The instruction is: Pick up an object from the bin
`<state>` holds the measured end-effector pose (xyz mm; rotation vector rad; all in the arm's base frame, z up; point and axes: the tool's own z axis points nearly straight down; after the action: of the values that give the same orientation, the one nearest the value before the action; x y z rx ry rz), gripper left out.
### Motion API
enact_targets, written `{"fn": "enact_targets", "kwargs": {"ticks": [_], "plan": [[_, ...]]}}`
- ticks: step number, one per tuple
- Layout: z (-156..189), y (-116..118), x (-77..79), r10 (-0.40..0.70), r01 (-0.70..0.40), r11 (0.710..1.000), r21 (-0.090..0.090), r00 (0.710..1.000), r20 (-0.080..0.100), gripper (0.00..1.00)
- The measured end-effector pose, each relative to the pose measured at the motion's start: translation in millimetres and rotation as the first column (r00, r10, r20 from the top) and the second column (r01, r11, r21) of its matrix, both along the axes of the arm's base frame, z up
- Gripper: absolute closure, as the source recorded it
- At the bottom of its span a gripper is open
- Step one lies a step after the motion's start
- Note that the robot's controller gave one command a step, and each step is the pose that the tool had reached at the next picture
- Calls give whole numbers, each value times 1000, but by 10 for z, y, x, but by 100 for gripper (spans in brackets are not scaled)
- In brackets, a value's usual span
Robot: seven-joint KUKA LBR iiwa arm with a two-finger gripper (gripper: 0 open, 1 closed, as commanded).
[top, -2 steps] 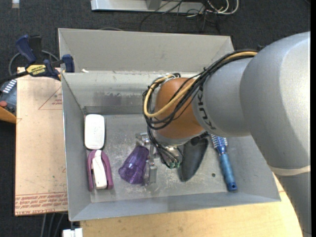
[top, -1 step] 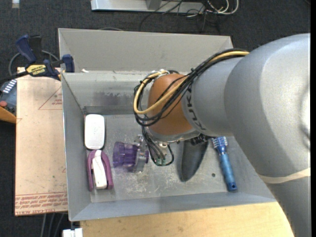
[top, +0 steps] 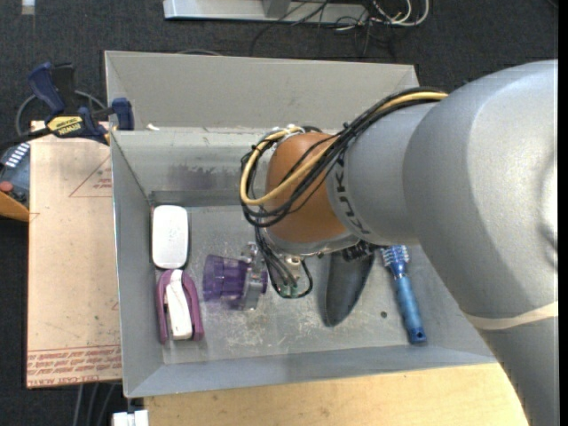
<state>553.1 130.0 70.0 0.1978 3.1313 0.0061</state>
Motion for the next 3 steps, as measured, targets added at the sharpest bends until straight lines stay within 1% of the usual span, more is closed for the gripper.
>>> {"fn": "enact_targets", "kwargs": {"ticks": [1, 2, 3], "plan": [[804, -17, -21, -27, 27, 1000, -1, 1000, -5, 100], [1271, -29, 20, -35, 35, 999, 1, 999, 3, 100], [1938, -80, -4, -55, 55, 998, 1, 998, -1, 100]]}}
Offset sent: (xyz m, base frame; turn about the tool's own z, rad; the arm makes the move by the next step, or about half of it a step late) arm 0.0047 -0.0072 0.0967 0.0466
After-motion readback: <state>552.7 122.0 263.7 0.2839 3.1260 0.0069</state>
